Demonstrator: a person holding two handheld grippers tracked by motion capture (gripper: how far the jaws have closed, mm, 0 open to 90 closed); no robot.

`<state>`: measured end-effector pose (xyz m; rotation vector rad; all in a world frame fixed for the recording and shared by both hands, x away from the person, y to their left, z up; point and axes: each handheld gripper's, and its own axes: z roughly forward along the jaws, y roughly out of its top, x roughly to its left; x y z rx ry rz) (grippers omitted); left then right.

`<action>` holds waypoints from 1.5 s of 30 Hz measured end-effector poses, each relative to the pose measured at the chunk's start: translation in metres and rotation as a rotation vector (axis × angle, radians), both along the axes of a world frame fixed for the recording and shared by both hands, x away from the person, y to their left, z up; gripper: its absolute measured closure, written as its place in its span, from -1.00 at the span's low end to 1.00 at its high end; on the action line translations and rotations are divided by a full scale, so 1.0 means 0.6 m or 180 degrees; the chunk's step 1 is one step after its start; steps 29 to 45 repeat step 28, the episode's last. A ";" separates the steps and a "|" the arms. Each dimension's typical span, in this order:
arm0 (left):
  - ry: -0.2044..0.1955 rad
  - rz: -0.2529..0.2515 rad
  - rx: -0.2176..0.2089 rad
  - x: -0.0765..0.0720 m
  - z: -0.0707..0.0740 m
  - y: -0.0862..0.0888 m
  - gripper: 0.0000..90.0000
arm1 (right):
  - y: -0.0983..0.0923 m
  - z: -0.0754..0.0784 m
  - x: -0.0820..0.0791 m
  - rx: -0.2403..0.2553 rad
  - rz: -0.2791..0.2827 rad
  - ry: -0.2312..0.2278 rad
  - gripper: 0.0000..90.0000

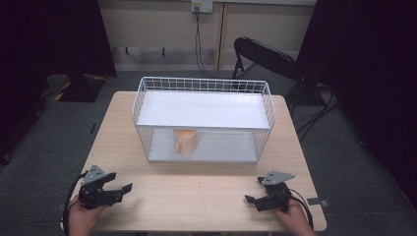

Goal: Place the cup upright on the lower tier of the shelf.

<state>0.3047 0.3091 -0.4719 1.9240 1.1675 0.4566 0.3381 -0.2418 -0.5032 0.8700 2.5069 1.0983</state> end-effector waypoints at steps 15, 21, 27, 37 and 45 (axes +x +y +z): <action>0.0096 0.0064 0.0219 -0.003 -0.029 0.022 -0.54 | 0.000 0.000 0.000 0.0000 0.0001 -0.0001 -0.68; 0.0117 0.0062 0.0258 -0.002 -0.037 0.022 -0.54 | 0.000 0.000 0.000 -0.0001 0.0001 -0.0002 -0.68; 0.0145 0.0011 0.0350 -0.002 -0.042 0.019 -0.55 | 0.000 0.000 0.000 -0.0001 0.0002 -0.0001 -0.68; 0.0147 0.0007 0.0351 -0.002 -0.043 0.019 -0.55 | 0.000 0.000 0.000 -0.0001 0.0001 -0.0001 -0.69; 0.0147 0.0007 0.0351 -0.002 -0.043 0.019 -0.55 | 0.000 0.000 0.000 -0.0001 0.0001 -0.0001 -0.69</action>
